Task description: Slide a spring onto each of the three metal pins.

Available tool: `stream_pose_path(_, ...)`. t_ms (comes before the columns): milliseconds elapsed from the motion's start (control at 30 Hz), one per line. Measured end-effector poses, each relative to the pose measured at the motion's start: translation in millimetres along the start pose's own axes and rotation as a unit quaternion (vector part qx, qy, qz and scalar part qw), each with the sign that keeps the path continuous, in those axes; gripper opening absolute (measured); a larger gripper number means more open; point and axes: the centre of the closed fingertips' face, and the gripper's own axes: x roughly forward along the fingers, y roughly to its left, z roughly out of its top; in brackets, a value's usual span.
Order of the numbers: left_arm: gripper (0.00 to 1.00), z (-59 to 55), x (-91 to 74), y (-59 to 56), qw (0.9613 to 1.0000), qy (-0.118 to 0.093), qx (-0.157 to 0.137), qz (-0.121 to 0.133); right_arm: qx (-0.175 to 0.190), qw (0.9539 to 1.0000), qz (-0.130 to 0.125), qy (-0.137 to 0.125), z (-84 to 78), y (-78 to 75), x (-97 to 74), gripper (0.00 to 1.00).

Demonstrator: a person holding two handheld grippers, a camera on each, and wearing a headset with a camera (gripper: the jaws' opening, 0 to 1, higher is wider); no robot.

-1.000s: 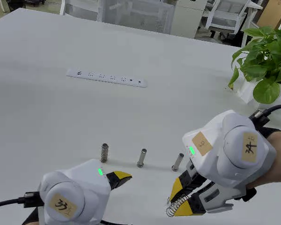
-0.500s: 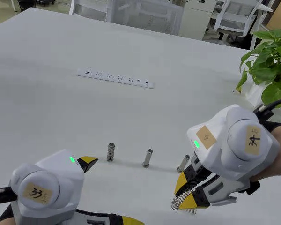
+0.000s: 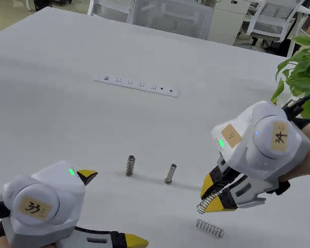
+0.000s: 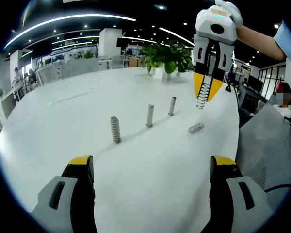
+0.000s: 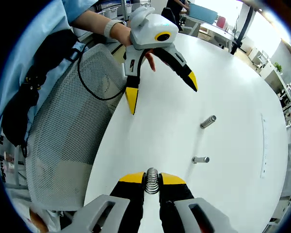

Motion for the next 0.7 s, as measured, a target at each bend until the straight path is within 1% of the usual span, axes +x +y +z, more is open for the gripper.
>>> stream_pose_path(200, 0.99, -3.8, -2.8, 2.3, 1.0000, 0.004, -0.005, 0.007, -0.016, 0.9997, -0.006, 0.015, 0.1, -16.6, -2.1, 0.07)
stream_pose_path(467, 0.99, -4.1, -4.7, 4.9, 0.9999, 0.007, -0.006, 0.009, -0.040, 0.9984, -0.022, 0.033, 4.1, -41.6, -5.7, 0.07)
stream_pose_path(533, 0.99, -3.6, -5.3, 5.5, 0.9999, 0.006, -0.005, 0.009, -0.044, 0.9981, -0.022, 0.036, 4.7, -45.7, -6.1, 0.07)
stream_pose_path(700, 0.99, -2.3, -5.8, 5.8, 0.9999, 0.004, -0.007, 0.010, -0.054, 0.9972, -0.029, 0.043, 10.9, -60.7, -7.2, 0.07)
